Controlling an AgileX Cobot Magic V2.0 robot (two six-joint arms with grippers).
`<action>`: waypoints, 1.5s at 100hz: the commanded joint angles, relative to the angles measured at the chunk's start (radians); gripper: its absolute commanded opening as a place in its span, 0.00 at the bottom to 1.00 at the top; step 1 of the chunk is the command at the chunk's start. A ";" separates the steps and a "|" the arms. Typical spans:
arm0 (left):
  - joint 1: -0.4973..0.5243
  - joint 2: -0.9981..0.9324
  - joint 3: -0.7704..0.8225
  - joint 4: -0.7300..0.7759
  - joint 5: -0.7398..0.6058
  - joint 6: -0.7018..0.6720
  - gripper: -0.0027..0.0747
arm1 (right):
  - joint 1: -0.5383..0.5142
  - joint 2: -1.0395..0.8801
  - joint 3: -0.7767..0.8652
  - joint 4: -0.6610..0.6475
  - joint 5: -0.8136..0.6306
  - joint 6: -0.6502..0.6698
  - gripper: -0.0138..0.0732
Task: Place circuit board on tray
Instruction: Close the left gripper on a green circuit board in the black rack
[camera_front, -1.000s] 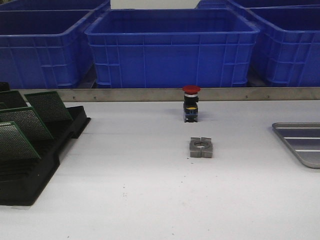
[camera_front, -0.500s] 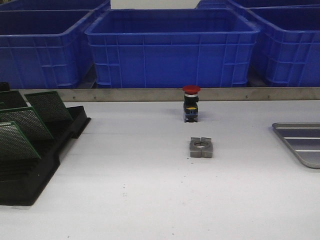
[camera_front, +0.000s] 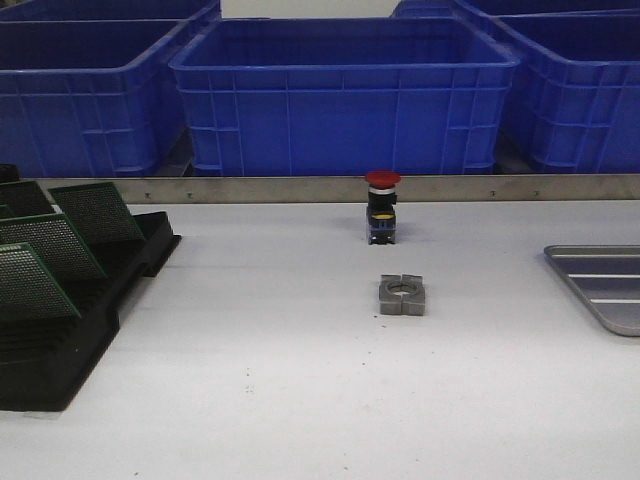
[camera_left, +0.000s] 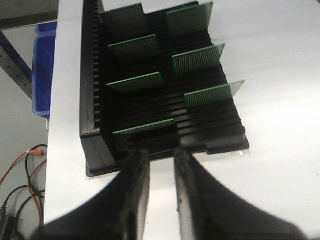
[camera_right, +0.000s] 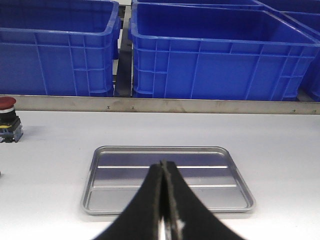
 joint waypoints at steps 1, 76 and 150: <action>0.001 0.079 -0.067 -0.052 -0.045 0.139 0.39 | -0.005 -0.020 0.000 0.001 -0.083 -0.005 0.09; 0.001 0.565 -0.146 -0.030 -0.168 1.154 0.46 | -0.005 -0.020 0.000 0.001 -0.083 -0.005 0.09; 0.001 0.777 -0.148 0.057 -0.285 1.154 0.01 | -0.005 -0.020 0.000 0.001 -0.083 -0.005 0.09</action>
